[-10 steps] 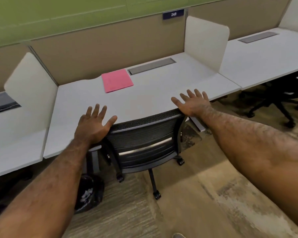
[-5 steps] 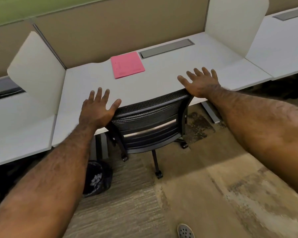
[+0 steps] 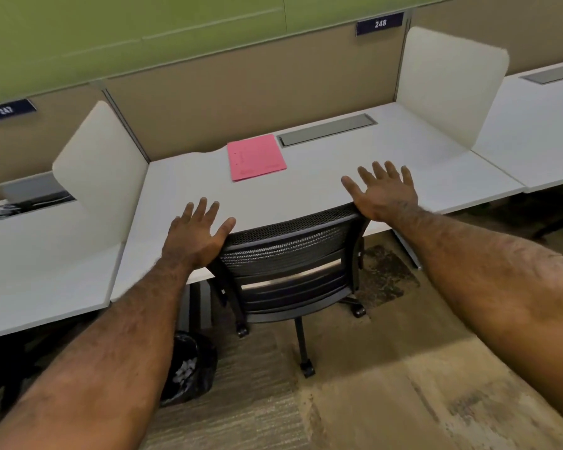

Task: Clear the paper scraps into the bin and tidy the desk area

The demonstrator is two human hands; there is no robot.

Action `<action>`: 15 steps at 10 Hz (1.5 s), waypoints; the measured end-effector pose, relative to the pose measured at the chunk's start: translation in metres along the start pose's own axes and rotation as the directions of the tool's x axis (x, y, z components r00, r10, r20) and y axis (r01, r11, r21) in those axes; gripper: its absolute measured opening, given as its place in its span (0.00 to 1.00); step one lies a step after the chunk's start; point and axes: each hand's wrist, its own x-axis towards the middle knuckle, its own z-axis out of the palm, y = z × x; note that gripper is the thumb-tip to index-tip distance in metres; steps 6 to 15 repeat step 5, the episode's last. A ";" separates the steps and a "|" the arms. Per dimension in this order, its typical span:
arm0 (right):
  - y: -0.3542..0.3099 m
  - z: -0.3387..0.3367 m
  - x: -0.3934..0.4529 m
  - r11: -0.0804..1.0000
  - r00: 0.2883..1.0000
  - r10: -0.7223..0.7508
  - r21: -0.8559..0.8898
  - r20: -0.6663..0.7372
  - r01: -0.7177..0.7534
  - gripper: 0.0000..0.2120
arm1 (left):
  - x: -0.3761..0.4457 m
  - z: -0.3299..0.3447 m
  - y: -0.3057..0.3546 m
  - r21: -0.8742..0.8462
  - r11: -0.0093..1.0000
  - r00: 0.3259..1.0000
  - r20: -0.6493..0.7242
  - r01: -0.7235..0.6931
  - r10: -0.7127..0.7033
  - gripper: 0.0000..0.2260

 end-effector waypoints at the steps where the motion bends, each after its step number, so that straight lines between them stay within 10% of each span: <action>1: -0.006 -0.008 0.001 0.997 0.996 -0.029 -0.074 -0.084 0.023 0.43 | 0.003 -0.005 0.002 0.052 0.998 0.999 -0.016 0.038 -0.038 0.34; 5: -0.045 -0.051 -0.006 0.923 0.923 -0.384 0.023 0.006 0.384 0.37 | -0.007 -0.049 0.044 -0.002 0.992 0.990 -0.060 0.124 -0.124 0.36; 15: -0.045 -0.051 -0.006 0.923 0.923 -0.384 0.023 0.006 0.384 0.37 | -0.007 -0.049 0.044 -0.002 0.992 0.990 -0.060 0.124 -0.124 0.36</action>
